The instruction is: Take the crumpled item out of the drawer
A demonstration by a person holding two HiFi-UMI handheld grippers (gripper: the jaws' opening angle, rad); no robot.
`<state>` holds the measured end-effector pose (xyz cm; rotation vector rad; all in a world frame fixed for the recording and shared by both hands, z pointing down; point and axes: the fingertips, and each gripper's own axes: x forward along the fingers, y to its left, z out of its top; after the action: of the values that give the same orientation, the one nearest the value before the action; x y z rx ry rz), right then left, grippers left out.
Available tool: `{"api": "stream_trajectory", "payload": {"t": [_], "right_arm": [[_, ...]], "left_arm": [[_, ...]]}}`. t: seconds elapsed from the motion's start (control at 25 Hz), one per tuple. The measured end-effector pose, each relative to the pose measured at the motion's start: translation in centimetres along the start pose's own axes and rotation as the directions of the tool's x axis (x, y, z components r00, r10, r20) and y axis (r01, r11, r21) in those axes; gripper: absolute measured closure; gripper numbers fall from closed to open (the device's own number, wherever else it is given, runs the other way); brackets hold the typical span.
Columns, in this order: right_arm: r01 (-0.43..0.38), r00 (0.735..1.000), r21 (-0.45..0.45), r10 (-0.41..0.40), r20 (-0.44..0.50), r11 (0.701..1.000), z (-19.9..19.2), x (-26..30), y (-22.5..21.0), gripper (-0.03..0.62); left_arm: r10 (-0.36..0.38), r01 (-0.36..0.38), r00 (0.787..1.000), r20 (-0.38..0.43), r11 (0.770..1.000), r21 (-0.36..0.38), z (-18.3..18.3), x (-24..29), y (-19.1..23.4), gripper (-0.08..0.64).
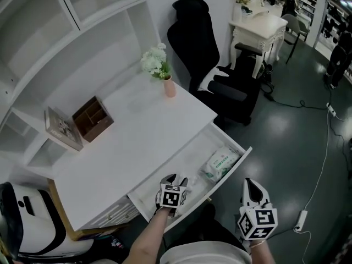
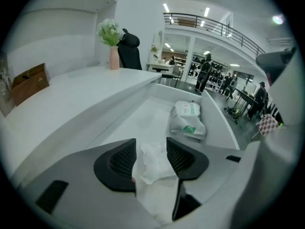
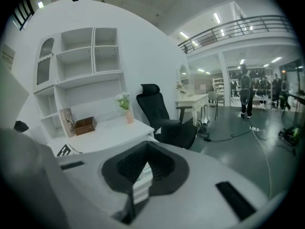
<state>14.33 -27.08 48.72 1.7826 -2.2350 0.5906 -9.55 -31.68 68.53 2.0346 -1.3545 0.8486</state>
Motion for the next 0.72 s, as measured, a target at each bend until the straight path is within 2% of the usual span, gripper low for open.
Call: {"api": "stream_trajectory", "payload": {"t": [0.24,0.6,0.72], "right_arm": [[0.008,1.0,0.027,-0.008,-0.021,1.0,-0.6,0.3,-0.9,0.591],[0.019,0.999,0.043,-0.017,-0.043,0.999,-1.4,0.2,-1.4,0.591],[0.023,0.999,0.046,-0.021,-0.048,0.999,-1.7,0.1,-1.6,0.591]], "left_arm": [[0.002,-0.003,0.996,-0.086,1.0,-0.01,-2.6,2.3,0.4,0.368],[-0.003,0.004,0.988,-0.152,1.0,0.009,-4.2,4.6,0.0,0.368],[-0.016,0.01,0.983,-0.185,0.999,-0.036,-4.9,5.0,0.2,0.368]]}}
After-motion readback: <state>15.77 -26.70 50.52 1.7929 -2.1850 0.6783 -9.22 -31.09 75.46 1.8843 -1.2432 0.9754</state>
